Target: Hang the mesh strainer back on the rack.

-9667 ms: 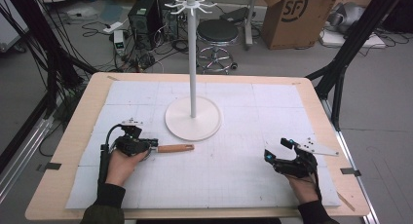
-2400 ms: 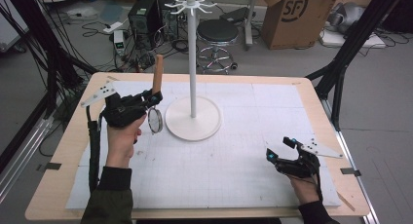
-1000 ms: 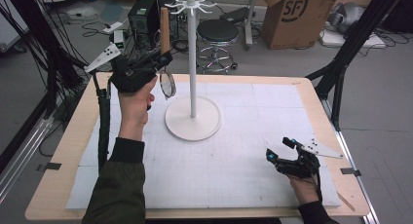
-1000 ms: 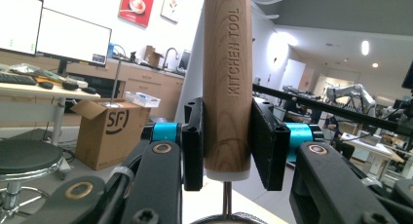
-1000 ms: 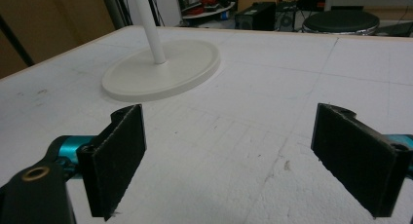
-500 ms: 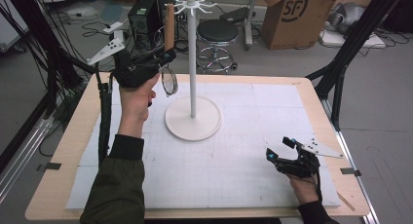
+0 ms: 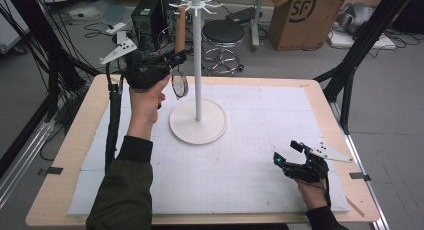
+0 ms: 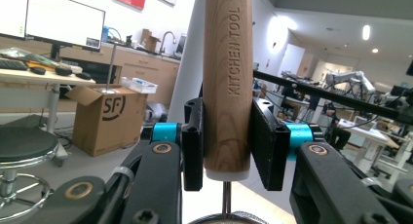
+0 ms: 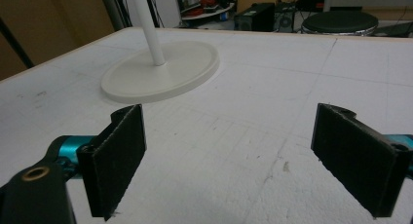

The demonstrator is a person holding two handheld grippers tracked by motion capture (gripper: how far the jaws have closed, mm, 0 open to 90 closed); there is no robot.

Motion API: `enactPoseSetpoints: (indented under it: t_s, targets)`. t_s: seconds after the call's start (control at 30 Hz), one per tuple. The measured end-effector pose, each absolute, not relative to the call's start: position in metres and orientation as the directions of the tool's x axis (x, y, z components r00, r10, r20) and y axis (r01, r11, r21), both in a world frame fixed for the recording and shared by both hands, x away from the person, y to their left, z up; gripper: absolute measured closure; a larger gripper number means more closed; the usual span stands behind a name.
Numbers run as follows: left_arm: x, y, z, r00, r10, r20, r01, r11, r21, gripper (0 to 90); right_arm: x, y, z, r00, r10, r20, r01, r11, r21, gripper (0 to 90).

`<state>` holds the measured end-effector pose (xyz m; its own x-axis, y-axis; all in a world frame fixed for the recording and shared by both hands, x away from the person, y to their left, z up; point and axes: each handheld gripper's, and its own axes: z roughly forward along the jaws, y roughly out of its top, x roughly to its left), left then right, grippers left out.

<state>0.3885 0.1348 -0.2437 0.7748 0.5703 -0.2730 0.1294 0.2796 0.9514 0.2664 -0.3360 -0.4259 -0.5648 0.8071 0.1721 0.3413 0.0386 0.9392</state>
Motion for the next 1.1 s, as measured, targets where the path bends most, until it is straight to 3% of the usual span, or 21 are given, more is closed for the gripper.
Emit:
enactPoseSetpoints:
  t_s: [0.33,0.57,0.8,1.1]
  targets:
    - [0.390,0.130,-0.246,0.766,0.582,-0.273,0.144,0.260,0.955,68.5,0.266,-0.336,-0.426,-0.564,0.807,0.172,0.341,0.038,0.939,11.9]
    - [0.389,0.131,-0.245,0.734,0.624,-0.267,0.137,0.249,0.959,62.3,0.266,-0.336,-0.426,-0.565,0.807,0.172,0.342,0.039,0.939,11.9]
    - [0.382,0.141,-0.242,0.725,0.640,-0.253,0.138,0.226,0.964,41.3,0.266,-0.335,-0.427,-0.567,0.805,0.176,0.352,0.043,0.935,11.9]
    - [0.364,0.159,-0.254,0.703,0.676,-0.221,0.116,0.198,0.973,30.4,0.266,-0.335,-0.426,-0.564,0.808,0.169,0.347,0.046,0.937,11.9]
